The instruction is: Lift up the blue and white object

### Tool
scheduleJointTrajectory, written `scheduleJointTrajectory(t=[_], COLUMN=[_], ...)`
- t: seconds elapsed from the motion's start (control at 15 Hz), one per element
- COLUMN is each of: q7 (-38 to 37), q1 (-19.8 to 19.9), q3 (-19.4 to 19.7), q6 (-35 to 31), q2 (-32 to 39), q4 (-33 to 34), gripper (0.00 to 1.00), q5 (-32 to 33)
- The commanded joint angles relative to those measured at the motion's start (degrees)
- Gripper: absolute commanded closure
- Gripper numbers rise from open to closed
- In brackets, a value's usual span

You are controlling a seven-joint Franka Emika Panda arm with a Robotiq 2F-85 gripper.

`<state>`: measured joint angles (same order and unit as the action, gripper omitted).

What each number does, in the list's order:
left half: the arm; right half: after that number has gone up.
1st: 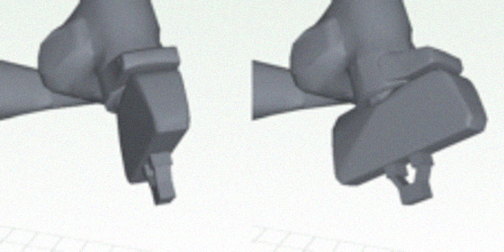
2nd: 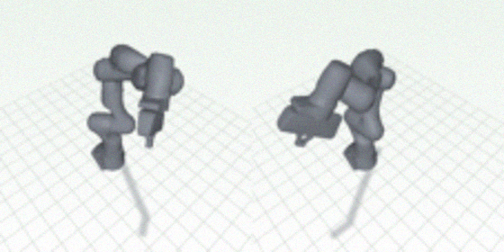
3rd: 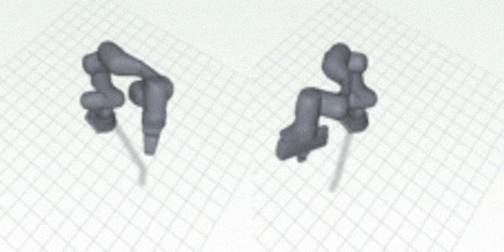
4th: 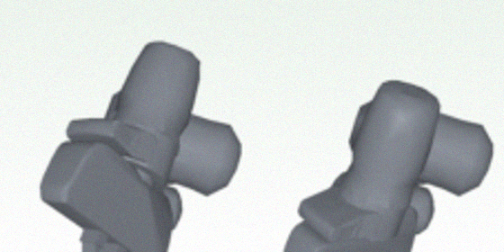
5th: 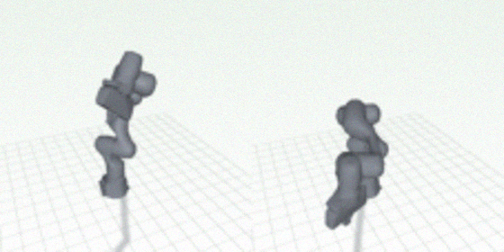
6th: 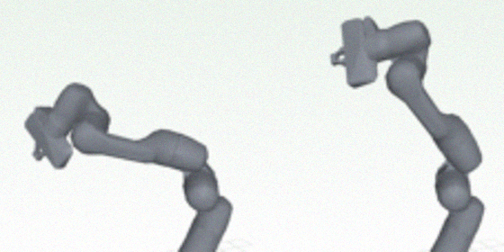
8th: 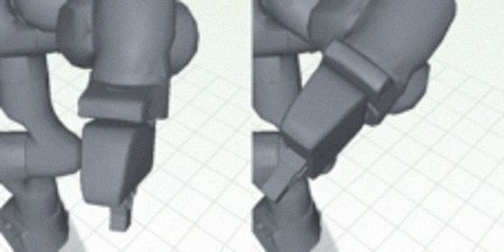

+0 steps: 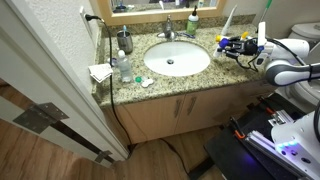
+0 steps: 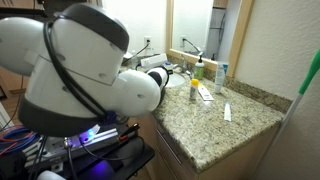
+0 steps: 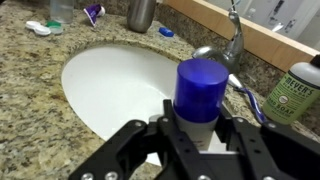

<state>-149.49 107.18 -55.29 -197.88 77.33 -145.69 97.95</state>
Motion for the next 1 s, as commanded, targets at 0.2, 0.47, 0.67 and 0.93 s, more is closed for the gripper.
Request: scheduleJointTrajectory(t=[0.2, 0.47, 0.67, 0.93], q7=[-0.01, 0.13, 0.04, 0.26], q1=[8.73, 16.5, 15.91, 13.88], q3=[-1.99, -6.24, -6.37, -6.7], q6=[-0.01, -0.25, -0.22, -0.03], q2=[7.4, 8.17, 7.79, 6.6], q4=[-2.54, -4.76, -4.04, -2.27], gripper=[0.84, 0.84, 0.84, 0.84], q5=[-8.62, -16.08, -21.22, -20.62])
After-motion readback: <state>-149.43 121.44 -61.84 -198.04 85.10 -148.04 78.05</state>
